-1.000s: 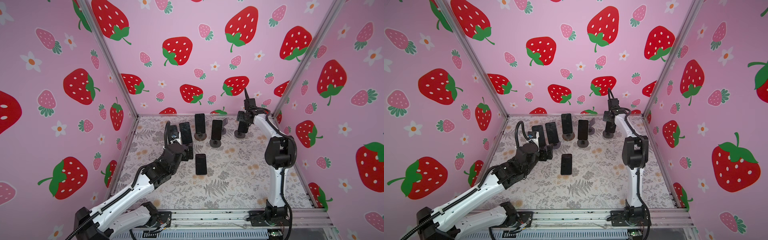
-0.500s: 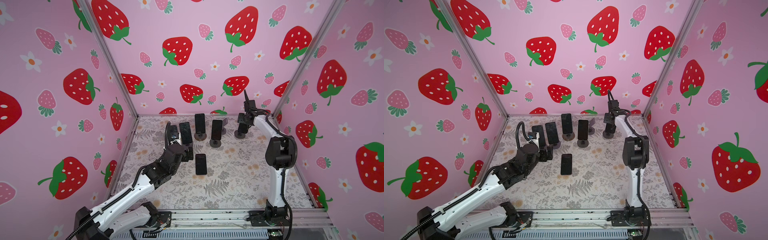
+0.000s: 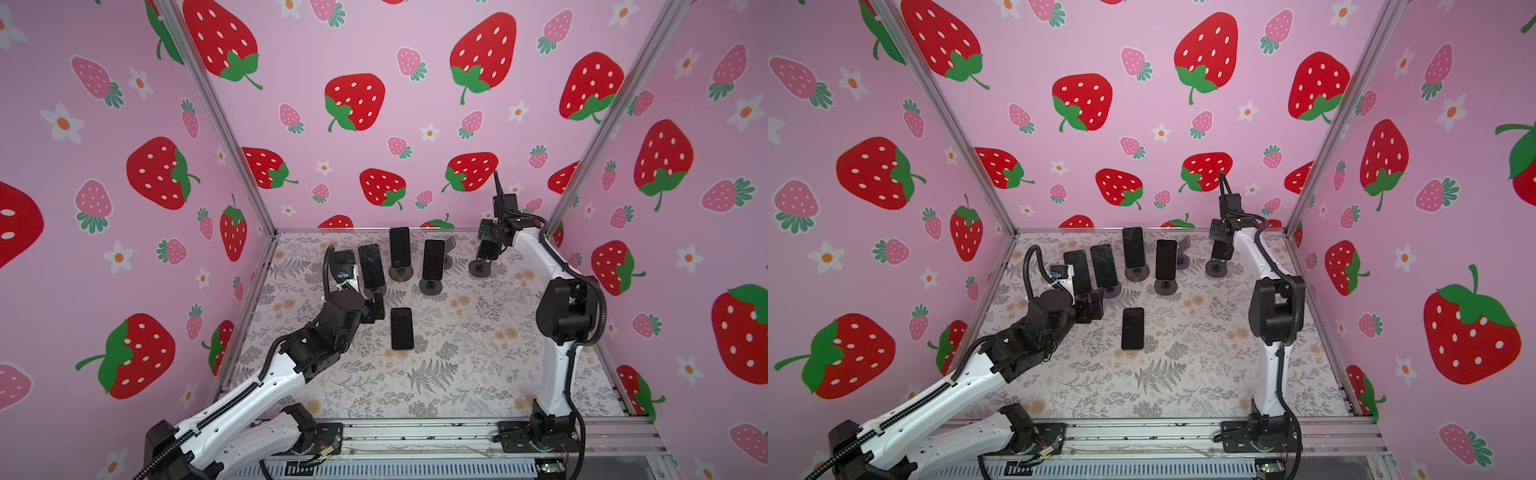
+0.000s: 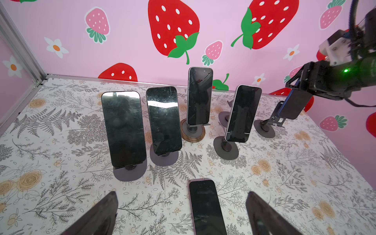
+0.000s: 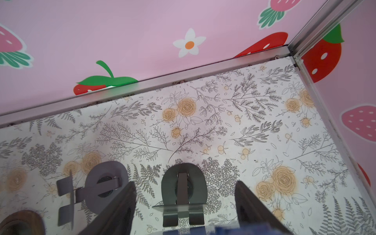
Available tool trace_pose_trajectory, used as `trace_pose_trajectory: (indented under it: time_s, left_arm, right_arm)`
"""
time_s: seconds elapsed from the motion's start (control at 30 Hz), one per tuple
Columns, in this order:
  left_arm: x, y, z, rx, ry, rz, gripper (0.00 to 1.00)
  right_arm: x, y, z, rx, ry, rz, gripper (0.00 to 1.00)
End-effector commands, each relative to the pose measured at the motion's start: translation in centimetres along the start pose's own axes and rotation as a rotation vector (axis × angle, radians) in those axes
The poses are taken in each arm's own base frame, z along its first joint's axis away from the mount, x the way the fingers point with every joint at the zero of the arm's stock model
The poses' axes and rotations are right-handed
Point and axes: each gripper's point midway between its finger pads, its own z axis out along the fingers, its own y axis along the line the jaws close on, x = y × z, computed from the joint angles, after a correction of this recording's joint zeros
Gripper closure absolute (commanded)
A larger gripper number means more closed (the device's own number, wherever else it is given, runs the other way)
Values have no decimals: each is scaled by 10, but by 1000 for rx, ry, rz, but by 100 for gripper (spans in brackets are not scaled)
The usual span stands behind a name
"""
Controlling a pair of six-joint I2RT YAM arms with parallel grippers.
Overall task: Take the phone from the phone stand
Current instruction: 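Close the right gripper on the blue-cased phone's top edge, then lift the blue-cased phone off its stand and carry it toward the robot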
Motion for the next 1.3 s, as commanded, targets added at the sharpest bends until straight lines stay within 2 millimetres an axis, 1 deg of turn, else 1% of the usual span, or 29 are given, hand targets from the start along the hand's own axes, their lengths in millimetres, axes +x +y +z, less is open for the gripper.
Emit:
trace_pose_trajectory:
  time_s: [0.0,0.13,0.23,0.37,0.43,0.53,0.7,0.77,0.83,0.93,0.97,1.03,1.1,1.2,1.27]
  left_arm:
    - [-5,3,2,-23,-28,-22,1]
    - [-6,-1,2,-7,-15,-8,1]
    - [-5,1,3,-15,-22,-13,1]
    - [-6,-3,3,2,-17,-2,1]
    - [-7,-3,4,-1,-22,0,1]
    - [-8,-7,5,15,-24,-5,1]
    - [-4,-15,13,38,-5,13,1]
    - [-4,-20,15,57,3,28,0]
    - [-4,-24,16,75,15,58,0]
    - [-1,-18,18,46,11,75,0]
    - [-1,-18,18,43,5,73,0]
    - [2,-19,19,55,6,66,0]
    - [5,-22,20,73,5,57,0]
    - [9,-17,24,46,5,47,0]
    - [11,-15,26,29,15,37,0]
  right_arm:
    - [-32,-3,-33,-10,-97,16,37]
    - [-37,-7,-45,-3,-125,13,37]
    - [-37,-8,-53,-9,-131,15,37]
    - [-34,-10,-66,-13,-143,16,39]
    - [-30,-9,-74,-21,-146,20,41]
    - [-15,-6,-84,-40,-140,30,41]
    - [27,16,-102,-97,-108,-2,41]
    - [44,21,-107,-107,-83,-21,41]
    - [61,22,-112,-111,-62,-44,41]
    - [91,25,-117,-136,-15,-62,41]
    - [104,29,-117,-153,8,-62,42]
    - [132,52,-120,-244,53,-101,42]
    - [165,73,-121,-304,121,-161,42]
    - [202,87,-122,-330,215,-213,42]
    - [219,92,-123,-339,258,-224,42]
